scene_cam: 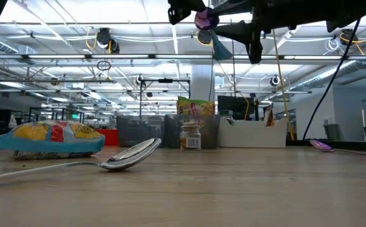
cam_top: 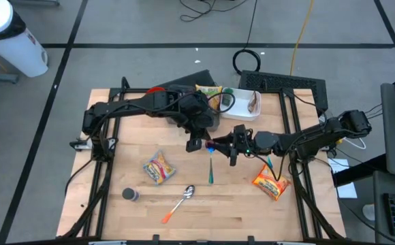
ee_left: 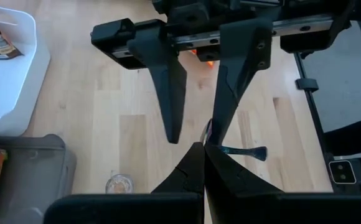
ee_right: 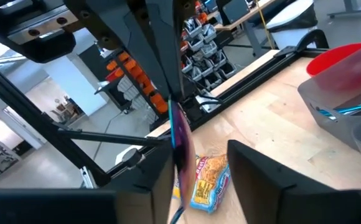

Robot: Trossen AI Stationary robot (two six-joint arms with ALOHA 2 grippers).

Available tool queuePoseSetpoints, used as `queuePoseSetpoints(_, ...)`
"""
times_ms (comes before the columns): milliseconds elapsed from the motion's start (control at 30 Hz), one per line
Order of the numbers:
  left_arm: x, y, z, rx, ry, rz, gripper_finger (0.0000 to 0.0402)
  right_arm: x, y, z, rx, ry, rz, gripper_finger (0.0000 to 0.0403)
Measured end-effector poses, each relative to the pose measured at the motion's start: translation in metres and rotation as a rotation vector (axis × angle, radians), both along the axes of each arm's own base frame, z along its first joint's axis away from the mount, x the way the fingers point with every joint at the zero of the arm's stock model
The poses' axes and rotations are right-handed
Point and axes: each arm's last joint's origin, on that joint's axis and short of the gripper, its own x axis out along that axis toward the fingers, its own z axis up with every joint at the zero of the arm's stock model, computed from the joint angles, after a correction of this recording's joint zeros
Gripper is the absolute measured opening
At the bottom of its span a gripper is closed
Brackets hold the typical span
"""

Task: Pick & Place Food Item
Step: Put the bottom purple and blue spoon into the left black bin

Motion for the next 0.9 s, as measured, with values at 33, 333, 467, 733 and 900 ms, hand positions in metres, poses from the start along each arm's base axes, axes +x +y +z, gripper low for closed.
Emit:
queuePoseSetpoints(33,0.000,0.000,0.000,-0.001,0.000,-0.001,0.0000,0.000,0.000,0.000,-0.001,0.000,0.002,0.0124)
queuePoseSetpoints(333,0.000,0.000,0.000,-0.006,-0.005,0.002,0.0000,0.000,0.000,0.000,-0.005,-0.002,0.003,0.0017)
queuePoseSetpoints(467,0.002,0.001,0.001,-0.002,-0.021,0.005,0.0001,0.000,0.000,0.000,-0.008,-0.001,-0.004,0.0008)
queuePoseSetpoints(733,0.007,0.005,0.008,-0.008,-0.113,0.003,0.0025,0.000,0.000,0.001,-0.021,-0.003,-0.007,0.0002)
queuePoseSetpoints(900,0.006,0.010,0.008,0.002,-0.121,-0.002,0.0049,-0.001,-0.001,0.003,-0.023,-0.014,-0.014,0.0001)
